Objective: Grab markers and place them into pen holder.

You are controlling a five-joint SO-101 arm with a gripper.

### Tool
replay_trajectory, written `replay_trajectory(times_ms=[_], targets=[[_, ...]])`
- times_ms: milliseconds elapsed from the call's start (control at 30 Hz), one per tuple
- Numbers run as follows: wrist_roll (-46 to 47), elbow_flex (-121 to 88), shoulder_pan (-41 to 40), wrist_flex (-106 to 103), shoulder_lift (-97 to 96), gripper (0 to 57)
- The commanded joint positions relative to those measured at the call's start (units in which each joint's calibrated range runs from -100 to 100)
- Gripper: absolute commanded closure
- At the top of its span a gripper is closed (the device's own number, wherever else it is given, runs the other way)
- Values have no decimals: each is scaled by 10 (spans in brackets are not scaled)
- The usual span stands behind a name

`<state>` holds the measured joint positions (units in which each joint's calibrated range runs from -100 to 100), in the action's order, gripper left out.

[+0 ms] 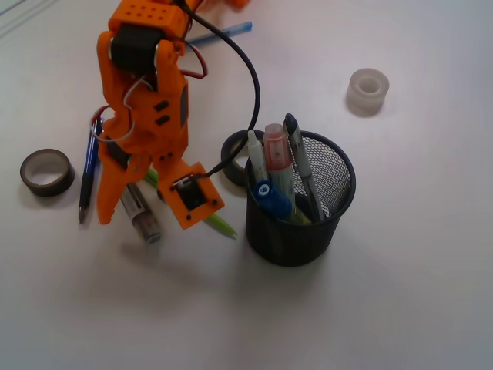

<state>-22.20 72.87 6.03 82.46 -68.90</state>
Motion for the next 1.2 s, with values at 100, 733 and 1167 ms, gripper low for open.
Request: replay_trajectory(times_ms=[100, 733, 1167], targets=[[-3, 25, 3, 1, 4, 523], [-14, 242, 27, 171, 131, 572], [-192, 263, -110, 84, 277, 572]])
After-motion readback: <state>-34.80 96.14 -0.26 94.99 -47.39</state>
